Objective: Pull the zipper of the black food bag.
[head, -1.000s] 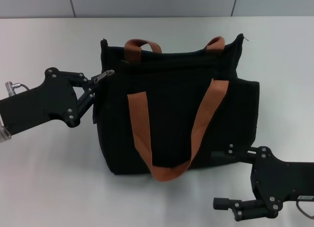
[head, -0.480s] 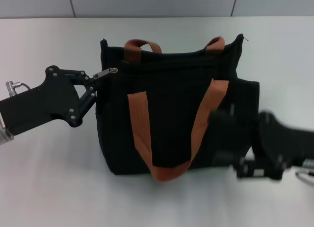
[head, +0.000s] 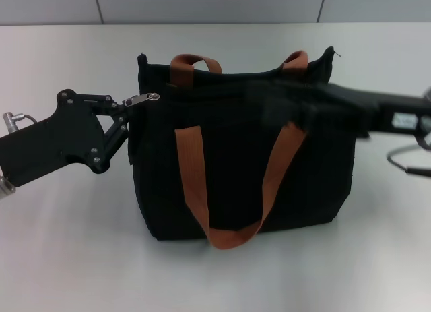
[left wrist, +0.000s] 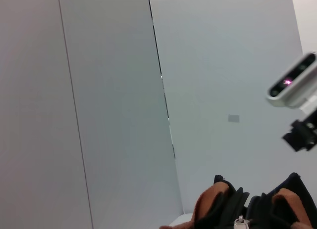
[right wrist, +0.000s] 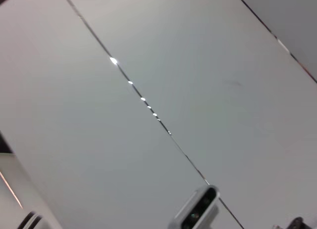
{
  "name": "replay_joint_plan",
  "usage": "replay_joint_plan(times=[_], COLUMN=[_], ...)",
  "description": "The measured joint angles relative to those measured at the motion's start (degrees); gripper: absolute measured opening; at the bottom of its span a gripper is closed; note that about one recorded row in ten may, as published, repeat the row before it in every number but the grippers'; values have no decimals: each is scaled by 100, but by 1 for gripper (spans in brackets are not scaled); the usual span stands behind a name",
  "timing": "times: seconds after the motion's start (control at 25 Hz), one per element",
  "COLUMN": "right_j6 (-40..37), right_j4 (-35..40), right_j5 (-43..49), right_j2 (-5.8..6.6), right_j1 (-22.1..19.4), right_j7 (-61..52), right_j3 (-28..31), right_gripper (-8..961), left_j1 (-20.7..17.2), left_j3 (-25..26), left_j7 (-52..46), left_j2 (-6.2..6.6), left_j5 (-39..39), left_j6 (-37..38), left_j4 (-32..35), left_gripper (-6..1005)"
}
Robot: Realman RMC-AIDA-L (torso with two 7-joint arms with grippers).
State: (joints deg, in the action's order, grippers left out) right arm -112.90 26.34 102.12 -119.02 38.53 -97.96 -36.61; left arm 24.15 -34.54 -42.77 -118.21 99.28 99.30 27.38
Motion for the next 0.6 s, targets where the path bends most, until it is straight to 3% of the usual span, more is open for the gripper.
replay_joint_plan(times=[0.16, 0.32, 0.6], right_j6=[440, 1010, 1364], right_j4=[99, 481, 757], right_j5=[24, 28, 28], right_j2=[2, 3, 21], right_j1=[309, 554, 719], right_j7=[-779, -1690, -2582], right_j3=[-154, -861, -1250], right_gripper=[833, 833, 833], left_j1=[-9, -9, -34], left_j3=[0, 7, 9], left_j7=[147, 195, 204], left_j2=[-9, -19, -27], left_j5=[-8, -21, -164], left_j6=[-8, -22, 11], left_j4=[-44, -48, -49], left_gripper=[28, 28, 28])
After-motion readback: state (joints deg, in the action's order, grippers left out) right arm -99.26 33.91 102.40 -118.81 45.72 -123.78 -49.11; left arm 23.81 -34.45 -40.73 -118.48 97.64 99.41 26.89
